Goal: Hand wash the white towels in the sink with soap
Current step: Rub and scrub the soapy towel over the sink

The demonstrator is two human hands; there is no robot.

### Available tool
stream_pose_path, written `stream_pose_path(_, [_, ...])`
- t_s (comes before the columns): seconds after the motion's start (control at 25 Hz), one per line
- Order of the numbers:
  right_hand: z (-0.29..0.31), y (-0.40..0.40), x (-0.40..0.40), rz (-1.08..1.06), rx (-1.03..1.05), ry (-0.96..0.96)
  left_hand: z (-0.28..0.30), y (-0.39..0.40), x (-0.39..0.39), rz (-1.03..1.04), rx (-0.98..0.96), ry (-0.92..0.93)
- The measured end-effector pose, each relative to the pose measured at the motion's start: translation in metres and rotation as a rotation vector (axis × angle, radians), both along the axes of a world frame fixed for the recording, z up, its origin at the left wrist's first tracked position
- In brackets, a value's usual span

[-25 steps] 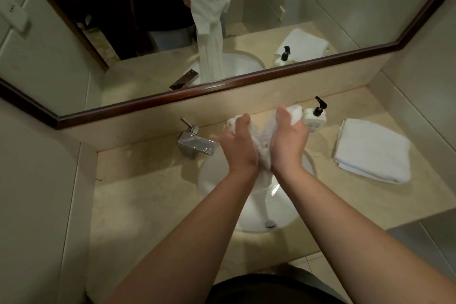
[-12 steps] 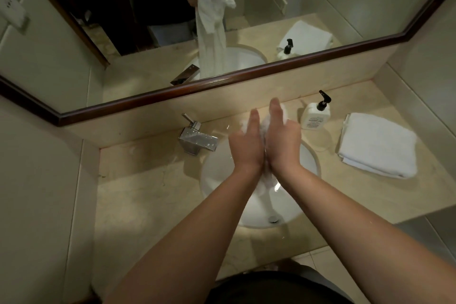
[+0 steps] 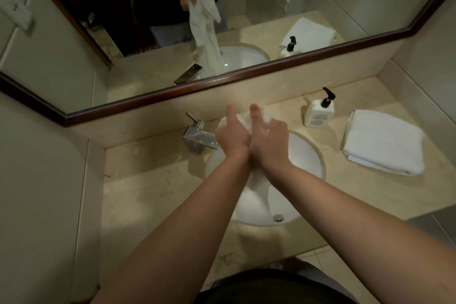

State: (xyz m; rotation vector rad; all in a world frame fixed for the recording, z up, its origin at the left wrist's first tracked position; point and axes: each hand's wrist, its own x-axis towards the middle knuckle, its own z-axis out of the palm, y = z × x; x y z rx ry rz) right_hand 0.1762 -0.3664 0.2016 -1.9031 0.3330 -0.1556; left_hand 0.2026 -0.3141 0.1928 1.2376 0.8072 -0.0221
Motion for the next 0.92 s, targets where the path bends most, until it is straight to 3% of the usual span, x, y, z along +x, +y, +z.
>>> stream_pose_path(0.12, [0.001, -0.015, 0.03, -0.393, 0.247, 0.254, -0.004, -0.013, -0.016, -0.12, 0.071, -0.064])
stream_pose_path(0.2, [0.005, -0.021, 0.036, -0.517, 0.375, 0.3, -0.003, -0.007, -0.012, -0.092, 0.043, -0.018])
stream_pose_path(0.28, [0.013, -0.02, 0.023, -0.465, 0.41, 0.258, -0.006, 0.002, -0.003, -0.011, -0.011, 0.033])
stream_pose_path(0.36, [0.02, -0.011, 0.002, -0.292, 0.288, 0.189, -0.011, 0.007, 0.002, 0.007, 0.013, 0.003])
stream_pose_path(0.48, [0.016, -0.005, -0.004, -0.034, 0.031, 0.15, -0.006, -0.001, -0.005, -0.183, 0.123, -0.086])
stream_pose_path(0.6, [0.005, -0.014, 0.012, -0.165, 0.116, 0.132, -0.007, -0.006, -0.012, -0.353, 0.194, -0.09])
stream_pose_path(0.76, [-0.007, -0.005, -0.003, -0.02, 0.054, 0.123, -0.01, 0.001, -0.014, -0.17, -0.012, 0.031])
stream_pose_path(0.92, [0.002, -0.011, 0.012, -0.178, 0.164, 0.125, -0.006, -0.003, -0.019, -0.248, 0.108, -0.112])
